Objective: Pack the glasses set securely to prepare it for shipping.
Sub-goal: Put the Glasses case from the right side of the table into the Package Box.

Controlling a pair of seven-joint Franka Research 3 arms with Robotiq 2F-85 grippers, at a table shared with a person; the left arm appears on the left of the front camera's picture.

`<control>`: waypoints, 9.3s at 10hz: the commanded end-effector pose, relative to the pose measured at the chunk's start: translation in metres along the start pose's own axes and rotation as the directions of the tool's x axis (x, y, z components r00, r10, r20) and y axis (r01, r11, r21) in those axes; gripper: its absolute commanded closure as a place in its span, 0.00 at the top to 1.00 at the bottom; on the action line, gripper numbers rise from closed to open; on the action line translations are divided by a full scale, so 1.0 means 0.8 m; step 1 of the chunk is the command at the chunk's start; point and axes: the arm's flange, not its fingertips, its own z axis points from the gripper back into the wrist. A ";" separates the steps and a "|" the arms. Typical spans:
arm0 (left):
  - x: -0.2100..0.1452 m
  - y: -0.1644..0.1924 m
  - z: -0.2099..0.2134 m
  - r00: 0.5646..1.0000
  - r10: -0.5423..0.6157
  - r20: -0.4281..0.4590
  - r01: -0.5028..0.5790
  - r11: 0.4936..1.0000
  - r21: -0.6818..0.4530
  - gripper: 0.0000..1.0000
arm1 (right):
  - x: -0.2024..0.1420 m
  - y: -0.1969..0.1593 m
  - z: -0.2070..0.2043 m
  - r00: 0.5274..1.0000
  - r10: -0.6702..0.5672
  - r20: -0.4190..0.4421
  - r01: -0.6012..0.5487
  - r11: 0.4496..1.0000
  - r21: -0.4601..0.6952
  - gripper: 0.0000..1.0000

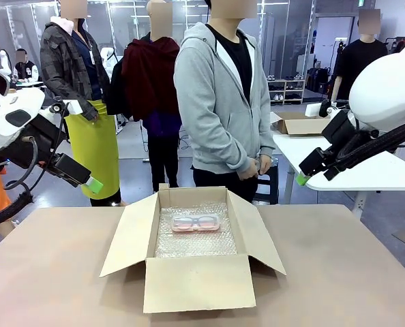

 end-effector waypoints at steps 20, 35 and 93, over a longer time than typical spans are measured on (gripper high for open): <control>0.000 0.002 0.001 1.000 -0.012 0.013 0.012 1.000 -0.016 1.00 | 0.004 0.001 0.001 1.000 -0.006 -0.012 0.006 1.000 0.000 1.00; 0.000 0.002 0.001 1.000 -0.012 0.013 0.012 1.000 -0.016 1.00 | 0.050 -0.043 -0.086 0.942 -0.263 -0.209 0.223 0.955 -0.197 1.00; 0.000 0.002 0.001 1.000 -0.012 0.013 0.012 1.000 -0.016 1.00 | 0.151 0.247 -0.244 0.308 0.903 -0.299 -0.782 0.419 0.461 0.63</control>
